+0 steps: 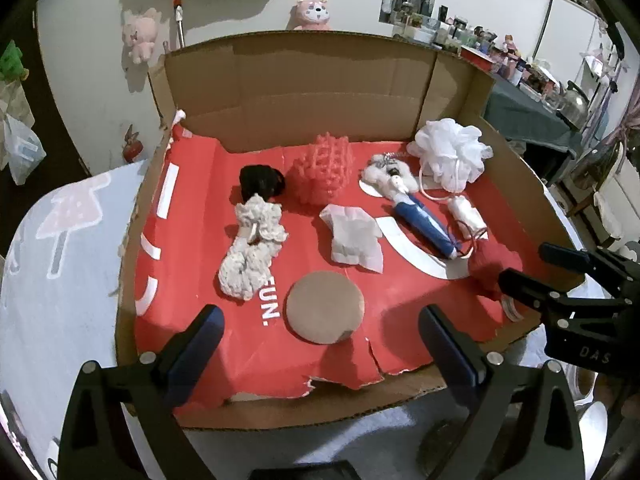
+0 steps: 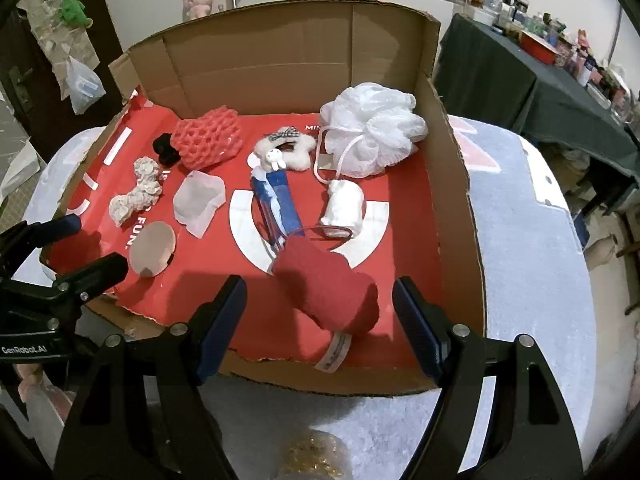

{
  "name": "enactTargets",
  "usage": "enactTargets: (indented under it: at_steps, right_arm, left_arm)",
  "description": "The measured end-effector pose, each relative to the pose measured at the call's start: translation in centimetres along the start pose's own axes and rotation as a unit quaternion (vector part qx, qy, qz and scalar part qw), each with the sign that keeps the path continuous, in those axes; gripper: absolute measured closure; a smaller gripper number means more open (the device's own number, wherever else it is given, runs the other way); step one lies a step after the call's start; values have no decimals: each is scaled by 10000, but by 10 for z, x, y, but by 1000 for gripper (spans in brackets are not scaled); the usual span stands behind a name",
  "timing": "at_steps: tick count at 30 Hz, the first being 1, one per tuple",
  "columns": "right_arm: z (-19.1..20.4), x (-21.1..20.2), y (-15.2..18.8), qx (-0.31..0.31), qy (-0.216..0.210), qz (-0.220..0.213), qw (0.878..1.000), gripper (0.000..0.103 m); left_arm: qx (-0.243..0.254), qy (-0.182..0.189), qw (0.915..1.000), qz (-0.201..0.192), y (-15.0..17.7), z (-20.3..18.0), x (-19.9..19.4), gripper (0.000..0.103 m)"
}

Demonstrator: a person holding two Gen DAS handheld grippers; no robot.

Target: Organize soft objects

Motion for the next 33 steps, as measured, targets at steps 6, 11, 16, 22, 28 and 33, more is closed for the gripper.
enactTargets:
  at_steps: [6,11,16,22,28,33]
  right_arm:
    - [2,9,7,17,-38,191,9998,28]
    - [4,9,11,19,-13,218,9998,28]
    - [1,10,13,85,-16,251,9996,28]
    - [1,10,13,77,-6,258,9996,28]
    - [1,10,13,72,-7,255,9996,28]
    - [1,10,13,58,-8,256,9997,28]
  left_arm:
    - [-16,-135,9998,170,7,1,10,4]
    - [-183,-161,9997,96,9,7,7,4]
    - [-163,-150,9997,138,11,6,8,4]
    - [-93,-183,9997,115,12,4,8,4]
    - [-117,-179,9997,115,12,5,8,4]
    - [-123,-163,9997,118,13,5,7,4]
Point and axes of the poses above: each gripper's, at about its wrist camera, not at the fingertips, and x roughly the way its jaws point, z to its left, y to its underside, the point moved 5 cm from there along x, roughly the way its jaws point
